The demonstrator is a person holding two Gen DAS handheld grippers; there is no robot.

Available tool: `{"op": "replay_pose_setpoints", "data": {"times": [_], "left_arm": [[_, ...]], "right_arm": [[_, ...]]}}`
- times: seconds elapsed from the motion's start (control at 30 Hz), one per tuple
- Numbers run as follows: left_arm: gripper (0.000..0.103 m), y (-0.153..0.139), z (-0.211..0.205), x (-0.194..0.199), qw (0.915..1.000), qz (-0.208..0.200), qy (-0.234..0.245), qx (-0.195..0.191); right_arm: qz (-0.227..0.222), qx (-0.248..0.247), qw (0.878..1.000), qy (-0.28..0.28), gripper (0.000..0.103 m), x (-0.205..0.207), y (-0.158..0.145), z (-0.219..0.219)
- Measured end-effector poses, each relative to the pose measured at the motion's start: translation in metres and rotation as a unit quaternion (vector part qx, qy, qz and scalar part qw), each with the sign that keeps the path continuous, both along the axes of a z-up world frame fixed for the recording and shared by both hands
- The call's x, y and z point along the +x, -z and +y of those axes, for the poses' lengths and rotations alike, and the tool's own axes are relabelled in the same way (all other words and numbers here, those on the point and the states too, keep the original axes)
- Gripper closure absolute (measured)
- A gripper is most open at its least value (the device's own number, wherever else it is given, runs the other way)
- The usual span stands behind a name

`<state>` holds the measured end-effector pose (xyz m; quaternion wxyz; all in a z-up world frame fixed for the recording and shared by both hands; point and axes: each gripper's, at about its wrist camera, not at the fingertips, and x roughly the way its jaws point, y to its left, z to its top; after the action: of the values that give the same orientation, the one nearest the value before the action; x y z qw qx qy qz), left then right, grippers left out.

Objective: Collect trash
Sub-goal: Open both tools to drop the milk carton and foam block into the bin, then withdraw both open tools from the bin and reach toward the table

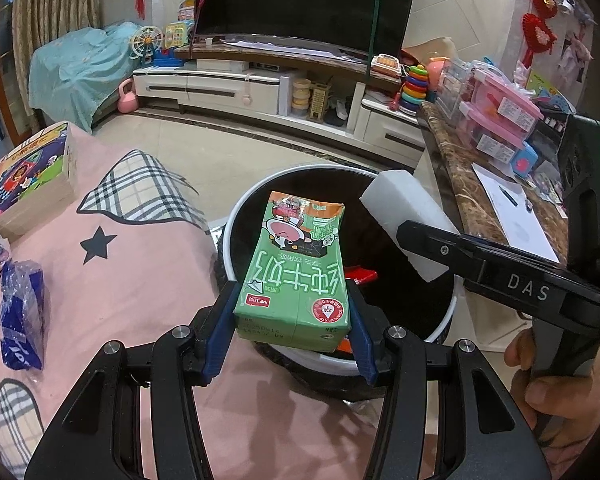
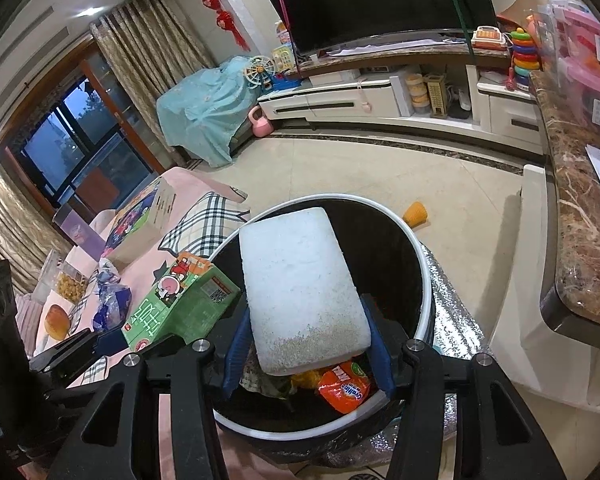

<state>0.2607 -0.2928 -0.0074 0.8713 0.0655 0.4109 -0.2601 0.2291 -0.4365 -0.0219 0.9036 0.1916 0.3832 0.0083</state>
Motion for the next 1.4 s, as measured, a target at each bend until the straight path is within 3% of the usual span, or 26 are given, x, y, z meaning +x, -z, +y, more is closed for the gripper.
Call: {"op": "replay_pose_setpoints", "data": {"times": [0.23, 0.3, 0.37, 0.43, 0.73, 1.07, 1.4], "left_arm": [[0.052, 0.0, -0.004, 0.0, 1.0, 0.005, -0.001, 0.0], [0.048, 0.0, -0.004, 0.0, 1.0, 0.007, -0.002, 0.0], [0.037, -0.001, -0.002, -0.001, 1.0, 0.007, -0.007, 0.0], [0.036, -0.001, 0.001, -0.003, 0.9999, 0.005, -0.009, -0.003], [0.033, 0.001, 0.027, -0.017, 0.9995, 0.009, -0.027, -0.01], [0.032, 0.007, 0.088, -0.04, 0.9965, 0.005, -0.079, -0.026], [0.031, 0.019, 0.177, -0.059, 0.9851, 0.012, -0.164, -0.05]], "right_arm": [[0.001, 0.004, 1.0, 0.005, 0.046, 0.002, 0.0, -0.005], [0.002, 0.012, 1.0, 0.008, 0.044, 0.002, 0.0, -0.007], [0.0, 0.013, 1.0, 0.012, 0.038, 0.001, -0.001, -0.008], [-0.004, 0.019, 1.0, 0.015, 0.03, -0.001, -0.002, -0.009], [-0.018, 0.029, 0.999, 0.021, 0.023, -0.013, -0.008, -0.001], [-0.025, 0.037, 0.999, -0.002, 0.018, -0.028, -0.01, 0.037], [-0.025, 0.045, 0.998, -0.043, 0.014, -0.034, -0.008, 0.088]]}}
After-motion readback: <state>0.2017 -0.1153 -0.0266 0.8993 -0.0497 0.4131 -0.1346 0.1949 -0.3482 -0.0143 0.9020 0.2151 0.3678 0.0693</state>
